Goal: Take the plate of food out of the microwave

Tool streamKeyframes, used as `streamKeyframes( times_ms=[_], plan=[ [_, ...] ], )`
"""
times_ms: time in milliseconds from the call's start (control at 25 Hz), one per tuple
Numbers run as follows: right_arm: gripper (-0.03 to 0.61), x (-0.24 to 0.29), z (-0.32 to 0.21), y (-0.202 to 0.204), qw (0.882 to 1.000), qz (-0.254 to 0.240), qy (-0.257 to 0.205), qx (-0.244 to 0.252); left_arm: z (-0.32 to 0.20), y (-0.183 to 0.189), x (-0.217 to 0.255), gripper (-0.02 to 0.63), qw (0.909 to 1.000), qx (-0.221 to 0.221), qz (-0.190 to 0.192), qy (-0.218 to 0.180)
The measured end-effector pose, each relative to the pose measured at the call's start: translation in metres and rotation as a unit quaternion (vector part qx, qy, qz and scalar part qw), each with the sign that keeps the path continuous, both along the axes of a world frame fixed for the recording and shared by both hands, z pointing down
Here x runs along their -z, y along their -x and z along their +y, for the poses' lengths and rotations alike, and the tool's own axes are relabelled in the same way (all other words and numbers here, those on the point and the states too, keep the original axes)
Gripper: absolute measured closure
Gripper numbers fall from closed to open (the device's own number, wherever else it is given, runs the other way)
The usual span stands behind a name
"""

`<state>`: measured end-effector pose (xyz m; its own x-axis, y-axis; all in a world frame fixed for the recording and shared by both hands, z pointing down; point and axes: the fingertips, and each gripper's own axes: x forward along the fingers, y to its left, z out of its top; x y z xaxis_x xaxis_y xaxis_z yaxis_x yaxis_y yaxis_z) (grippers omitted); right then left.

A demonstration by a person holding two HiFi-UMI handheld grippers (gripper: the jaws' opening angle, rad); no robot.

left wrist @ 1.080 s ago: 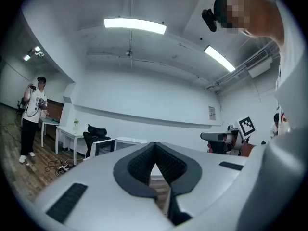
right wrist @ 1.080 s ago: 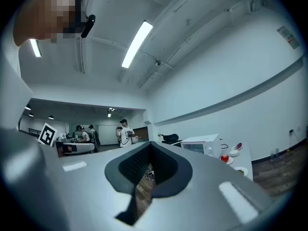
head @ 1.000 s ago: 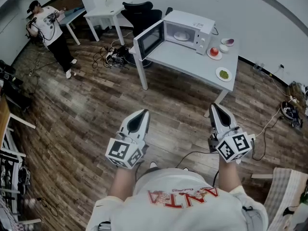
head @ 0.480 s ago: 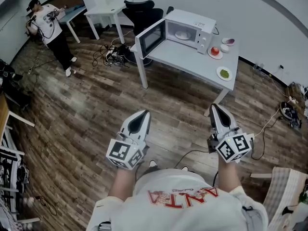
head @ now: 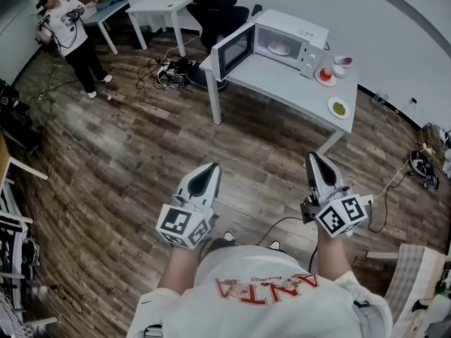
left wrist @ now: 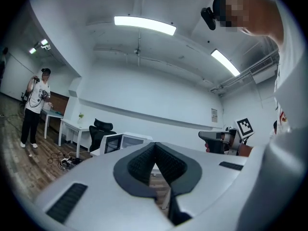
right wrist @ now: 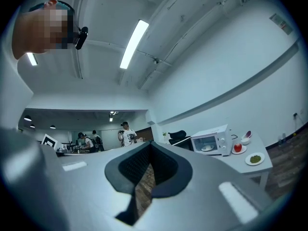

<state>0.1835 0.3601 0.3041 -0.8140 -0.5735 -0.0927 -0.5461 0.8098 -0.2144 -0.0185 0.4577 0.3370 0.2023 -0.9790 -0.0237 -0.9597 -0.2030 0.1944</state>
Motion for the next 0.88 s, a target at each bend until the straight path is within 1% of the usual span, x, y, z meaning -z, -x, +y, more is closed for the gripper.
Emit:
streamKeyframes(
  times_ms=[200,360,480,560,880],
  plan=[
    [0.580,-0.010,0.015,0.045,1.000,0.010,0.004,0.003,0.004,0.036,-0.008,0.604,0.9999,-0.015,-0.001,0.003],
    [0.580,-0.018,0.014,0.059,1.000,0.023,0.016,0.008,-0.001,0.050,-0.016,0.604,0.9998,-0.019,0.006,0.008],
    [0.580,-0.021,0.002,0.067,0.999,0.021,0.025,0.005,-0.008,0.061,-0.021,0.604,0.9997,-0.017,0.008,0.013],
    [0.578,-0.020,-0.007,0.075,0.999,0.023,0.023,0.008,-0.014,0.068,-0.021,0.606,0.9998,-0.015,0.010,0.013],
    [0.578,-0.022,-0.049,0.114,0.999,0.019,0.019,0.038,-0.053,0.098,-0.019,0.604,0.9999,-0.001,0.003,0.010]
  ],
)
